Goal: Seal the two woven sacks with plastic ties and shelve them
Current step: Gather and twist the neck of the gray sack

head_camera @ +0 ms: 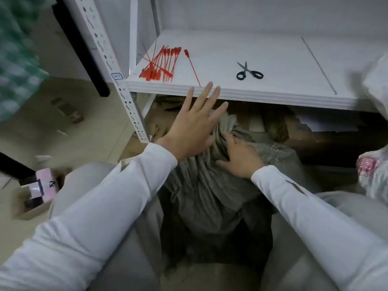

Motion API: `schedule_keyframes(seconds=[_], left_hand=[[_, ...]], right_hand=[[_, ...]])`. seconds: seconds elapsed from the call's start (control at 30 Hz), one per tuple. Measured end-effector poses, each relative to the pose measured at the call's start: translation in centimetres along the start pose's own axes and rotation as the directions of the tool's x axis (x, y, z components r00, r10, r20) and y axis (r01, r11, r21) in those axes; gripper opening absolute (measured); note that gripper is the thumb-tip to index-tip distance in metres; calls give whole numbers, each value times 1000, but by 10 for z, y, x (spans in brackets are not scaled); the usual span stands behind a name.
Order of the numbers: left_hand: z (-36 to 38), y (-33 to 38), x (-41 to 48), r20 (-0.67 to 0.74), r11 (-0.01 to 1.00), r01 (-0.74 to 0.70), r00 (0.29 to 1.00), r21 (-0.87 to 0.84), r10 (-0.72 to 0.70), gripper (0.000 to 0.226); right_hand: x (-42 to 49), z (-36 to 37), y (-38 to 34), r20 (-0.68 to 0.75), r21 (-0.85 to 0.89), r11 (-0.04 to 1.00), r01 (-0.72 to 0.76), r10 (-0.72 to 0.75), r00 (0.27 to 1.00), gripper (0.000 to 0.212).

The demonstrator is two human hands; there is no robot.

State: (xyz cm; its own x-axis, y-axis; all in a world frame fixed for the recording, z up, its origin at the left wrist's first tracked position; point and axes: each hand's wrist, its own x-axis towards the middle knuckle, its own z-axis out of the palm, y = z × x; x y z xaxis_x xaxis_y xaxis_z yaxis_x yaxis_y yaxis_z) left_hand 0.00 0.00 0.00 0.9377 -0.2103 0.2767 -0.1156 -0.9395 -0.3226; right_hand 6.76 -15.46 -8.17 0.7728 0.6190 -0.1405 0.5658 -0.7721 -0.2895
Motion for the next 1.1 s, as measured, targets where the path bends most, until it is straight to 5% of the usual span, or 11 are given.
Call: schedule_keyframes(seconds=[0.1,0.2,0.27,0.37,0.47,0.57,0.63,0.73,0.87,1.0,1.1], left_hand=[[5,-7,-4,21,1000,15,1000,-17,-14,77],[16,-8,-6,90,998,-6,996,-68,12,80],[24,-11,-6,207,998,-25,978,-50,35,90],[35,-11,-5,352,998,-41,934,-55,58,112],[42,-10,-3,442,997,42,897,-72,-6,132],[43,-8,-3,498,994,93,866,-60,-51,133],[39,-6,-2,506,990,101,862,-100,-37,101],[25,-2,0,401,982,106,916,-156,-35,36],[16,2,-3,174,900,176,978,-399,-114,16],[11,-12,4,36,480,212,936,-851,-349,15],[-1,-9,13,103,193,175,936,-965,-335,18]], right_hand=[[6,8,12,90,50,985,-165,160,983,91],[13,8,20,71,107,976,-188,181,981,35],[17,0,22,22,368,920,-133,134,991,14],[13,-24,17,-38,837,543,-68,182,983,18],[4,-59,12,-94,992,114,60,327,940,16],[-10,-89,14,-129,983,-63,174,436,891,16],[-19,-101,16,-154,969,-100,224,463,873,15],[-27,-105,22,-165,968,-100,230,436,884,14],[-26,-90,30,-164,986,29,163,285,944,35],[-29,-73,30,-85,937,343,67,38,996,73],[-31,-56,21,-30,829,558,52,-49,998,79]])
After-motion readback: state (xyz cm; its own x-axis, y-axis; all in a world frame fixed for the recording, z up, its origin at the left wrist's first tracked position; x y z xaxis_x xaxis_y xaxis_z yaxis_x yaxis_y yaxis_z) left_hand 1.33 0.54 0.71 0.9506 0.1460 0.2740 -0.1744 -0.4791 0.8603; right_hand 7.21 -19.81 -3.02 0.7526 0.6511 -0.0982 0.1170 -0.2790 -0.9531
